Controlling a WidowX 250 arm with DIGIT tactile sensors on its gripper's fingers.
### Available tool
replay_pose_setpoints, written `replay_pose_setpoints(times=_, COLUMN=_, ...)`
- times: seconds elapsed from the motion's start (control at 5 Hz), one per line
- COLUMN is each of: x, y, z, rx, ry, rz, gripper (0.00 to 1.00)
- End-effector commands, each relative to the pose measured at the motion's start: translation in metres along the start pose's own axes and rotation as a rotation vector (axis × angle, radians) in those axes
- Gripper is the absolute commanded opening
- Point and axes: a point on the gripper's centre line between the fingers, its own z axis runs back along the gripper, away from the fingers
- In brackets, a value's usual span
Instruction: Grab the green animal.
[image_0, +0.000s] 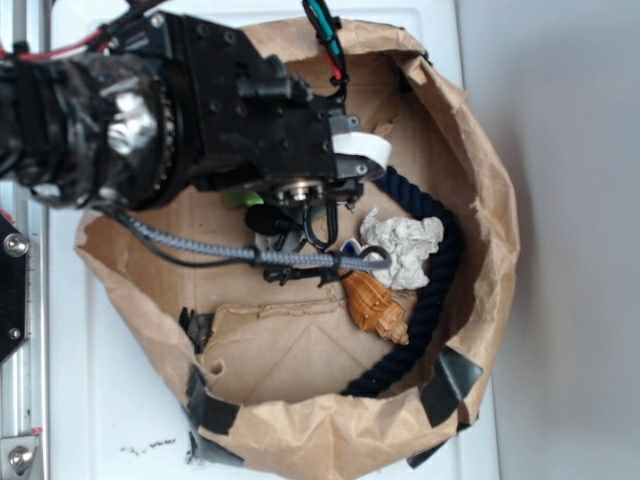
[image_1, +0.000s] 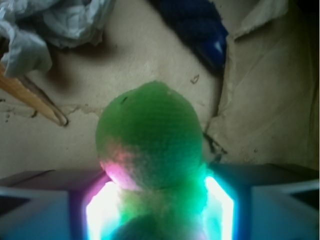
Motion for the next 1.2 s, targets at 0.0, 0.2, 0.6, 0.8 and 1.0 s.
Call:
replay_pose_setpoints(times=0.0, x=0.010, y=0.005, z=0.016, rx=-0.002, ry=-0.055, rz=0.022, gripper=0.00)
replay_pose_setpoints(times=0.2, x=0.009, y=0.010, z=0.041, rx=-0.001, ry=-0.080, rz=0.054, gripper=0.00)
replay_pose_setpoints(times=0.6, x=0.013, y=0.014, z=0.138, rx=-0.055, ry=-0.047, rz=0.143, gripper=0.00)
replay_pose_setpoints(times=0.8, x=0.016, y=0.014, z=0.160, rx=-0.056, ry=-0.070, rz=0.160, gripper=0.00)
replay_pose_setpoints(times=1.0, x=0.017, y=0.014, z=0.169, rx=-0.074, ry=-0.103, rz=0.168, gripper=0.00)
